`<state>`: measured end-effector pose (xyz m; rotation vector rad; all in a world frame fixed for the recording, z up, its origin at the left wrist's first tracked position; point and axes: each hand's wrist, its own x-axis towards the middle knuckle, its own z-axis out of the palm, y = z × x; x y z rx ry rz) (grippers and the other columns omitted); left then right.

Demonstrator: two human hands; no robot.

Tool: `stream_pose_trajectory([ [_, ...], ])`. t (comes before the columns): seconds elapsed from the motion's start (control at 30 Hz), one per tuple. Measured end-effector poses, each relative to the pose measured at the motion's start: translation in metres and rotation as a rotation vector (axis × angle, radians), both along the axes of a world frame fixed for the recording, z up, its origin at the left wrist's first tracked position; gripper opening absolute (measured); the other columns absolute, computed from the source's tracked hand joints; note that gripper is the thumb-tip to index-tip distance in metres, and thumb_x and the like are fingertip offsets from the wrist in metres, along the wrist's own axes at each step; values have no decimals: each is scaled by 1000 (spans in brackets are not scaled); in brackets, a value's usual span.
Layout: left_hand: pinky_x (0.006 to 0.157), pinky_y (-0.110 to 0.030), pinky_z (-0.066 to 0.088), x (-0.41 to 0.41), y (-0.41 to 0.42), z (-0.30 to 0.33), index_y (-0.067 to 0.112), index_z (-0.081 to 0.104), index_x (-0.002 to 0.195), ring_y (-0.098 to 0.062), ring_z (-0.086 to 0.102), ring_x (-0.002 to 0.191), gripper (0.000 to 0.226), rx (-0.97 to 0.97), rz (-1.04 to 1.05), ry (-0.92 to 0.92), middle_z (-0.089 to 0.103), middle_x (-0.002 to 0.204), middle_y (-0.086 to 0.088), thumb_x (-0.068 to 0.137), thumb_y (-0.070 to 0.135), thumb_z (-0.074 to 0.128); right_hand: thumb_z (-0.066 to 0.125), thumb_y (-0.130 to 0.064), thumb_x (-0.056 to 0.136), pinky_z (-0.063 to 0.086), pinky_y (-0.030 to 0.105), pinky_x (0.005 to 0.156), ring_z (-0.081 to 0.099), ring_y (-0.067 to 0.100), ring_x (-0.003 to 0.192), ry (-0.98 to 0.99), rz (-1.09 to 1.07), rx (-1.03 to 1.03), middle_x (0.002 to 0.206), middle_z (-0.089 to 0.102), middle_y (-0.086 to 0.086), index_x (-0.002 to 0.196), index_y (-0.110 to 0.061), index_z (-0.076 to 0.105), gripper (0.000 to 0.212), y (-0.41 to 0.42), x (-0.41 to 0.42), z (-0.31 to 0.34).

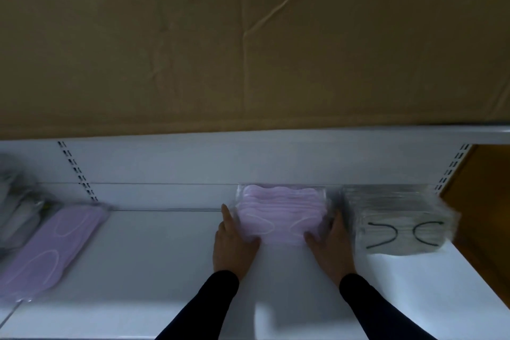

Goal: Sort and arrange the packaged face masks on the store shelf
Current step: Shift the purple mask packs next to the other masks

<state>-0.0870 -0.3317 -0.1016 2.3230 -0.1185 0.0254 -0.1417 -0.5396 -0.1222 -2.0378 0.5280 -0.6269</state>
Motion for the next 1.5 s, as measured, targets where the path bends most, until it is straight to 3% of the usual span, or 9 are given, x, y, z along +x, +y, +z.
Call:
stream_pose_trajectory([
  [0.1,101,-36,36,-2,3,1,4,-7,151,-38,46,122,115,0,-13,18,44,138,-22,75,33,75,84,-3,61,48,37,89,56,24,92,-13,25,30,104,56,8,118,-8,44,71,1,-1,-1],
  [0.33,103,-36,35,-3,6,2,4,-3,151,-38,44,126,112,21,-38,27,42,140,-22,76,33,74,89,-22,56,32,5,79,52,16,99,88,26,-83,109,49,1,120,0,45,81,-1,-4,-10],
  [0.57,110,-32,28,-6,28,15,9,1,153,-31,32,138,93,82,-105,5,29,151,-16,84,24,62,75,-25,82,13,12,111,26,15,142,-114,-40,-212,155,30,5,150,-13,29,83,17,-25,30],
  [0.8,113,-28,23,4,105,48,9,27,150,-26,30,140,65,108,12,-93,35,151,-13,90,9,51,68,-17,87,50,25,76,62,10,83,-199,227,-241,92,66,-2,97,-18,67,10,91,-7,82],
  [0.97,112,-34,28,9,209,58,8,34,146,-30,36,136,55,208,206,-50,41,147,-14,93,18,47,59,-33,92,50,21,73,64,3,79,185,790,-195,86,70,-8,85,-22,67,15,196,15,91],
  [1.1,72,-42,56,13,301,50,-7,65,103,-44,66,81,41,233,326,-94,67,92,-30,80,20,46,53,-42,94,49,15,74,63,1,91,447,975,-124,106,67,-12,107,-27,67,24,278,32,85],
  [1.23,48,-41,53,36,376,17,-10,63,76,-45,60,50,49,223,273,15,61,63,-31,71,31,36,48,-42,97,39,18,95,54,6,114,498,1001,-182,137,52,-6,135,-25,52,42,353,50,84],
  [1.3,50,-42,54,42,393,19,-10,61,81,-48,62,58,55,240,262,82,61,69,-34,73,37,32,45,-41,99,33,17,99,47,10,126,494,995,-215,144,41,-5,143,-23,43,47,382,60,83],
  [1.5,104,-32,35,58,411,31,0,41,132,-34,43,131,60,224,364,340,45,140,-23,94,46,44,40,-33,101,8,15,112,13,14,148,478,1025,-450,161,13,3,153,-13,17,60,446,84,57],
])
